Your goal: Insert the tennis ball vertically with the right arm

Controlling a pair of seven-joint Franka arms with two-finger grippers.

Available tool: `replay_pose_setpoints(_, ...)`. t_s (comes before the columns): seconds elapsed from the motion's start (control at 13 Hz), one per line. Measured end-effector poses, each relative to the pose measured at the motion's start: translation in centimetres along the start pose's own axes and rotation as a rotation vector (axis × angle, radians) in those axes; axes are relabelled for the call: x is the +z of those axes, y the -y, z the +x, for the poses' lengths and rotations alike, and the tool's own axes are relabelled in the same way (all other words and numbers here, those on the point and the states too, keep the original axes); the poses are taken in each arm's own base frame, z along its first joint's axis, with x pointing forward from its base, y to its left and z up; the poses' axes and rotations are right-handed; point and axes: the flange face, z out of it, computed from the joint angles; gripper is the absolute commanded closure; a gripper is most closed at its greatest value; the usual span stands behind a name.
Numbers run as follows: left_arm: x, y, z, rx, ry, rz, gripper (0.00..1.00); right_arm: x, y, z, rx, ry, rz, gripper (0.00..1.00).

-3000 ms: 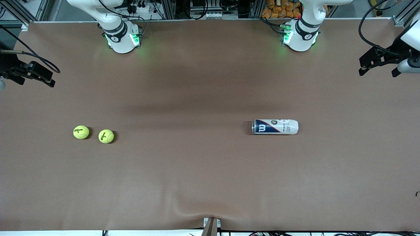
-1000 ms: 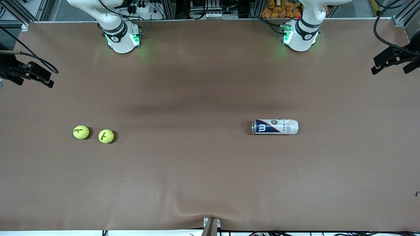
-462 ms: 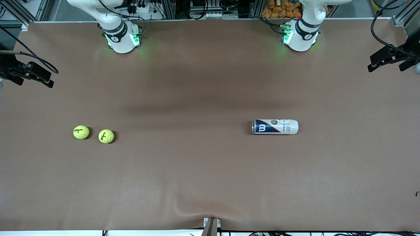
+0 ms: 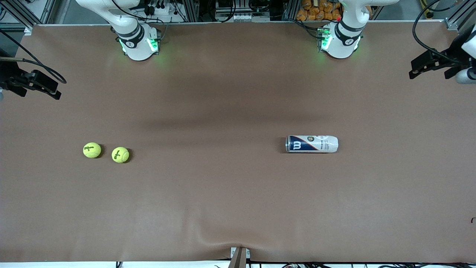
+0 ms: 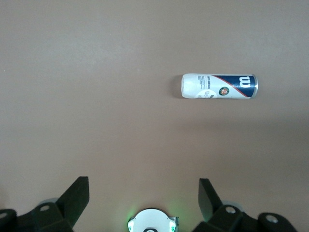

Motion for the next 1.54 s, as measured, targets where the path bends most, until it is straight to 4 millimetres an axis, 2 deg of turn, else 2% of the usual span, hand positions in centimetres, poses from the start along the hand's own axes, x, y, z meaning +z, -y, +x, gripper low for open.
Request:
replay_pose_setpoints(0.31,2.1,-2.4,1.2,0.039,0.043,0.01,0.0,0.0,0.0,0.0,0.0,0.0,0.0,0.0)
replay_pose_setpoints(0.62,6.0,-4.3,3.5,0.08,0.116,0.031,0.0,0.0,0.0,0.0,0.0,0.001,0.0,0.0)
replay_pose_setpoints(1.0,12.9,-11.4,6.1,0.239,0.187,0.141,0.0,0.0,0.0,0.0,0.0,0.001,0.0,0.0)
replay_pose_setpoints(1.15,16.0,-13.1,6.7,0.34,0.194,0.15,0.0,0.0,0.0,0.0,0.0,0.001,0.0,0.0)
replay_pose_setpoints(1.54,21.1,-13.7,6.6,0.657,0.223,0.134,0.0,0.0,-0.1,0.0,0.002,0.001,0.0,0.0)
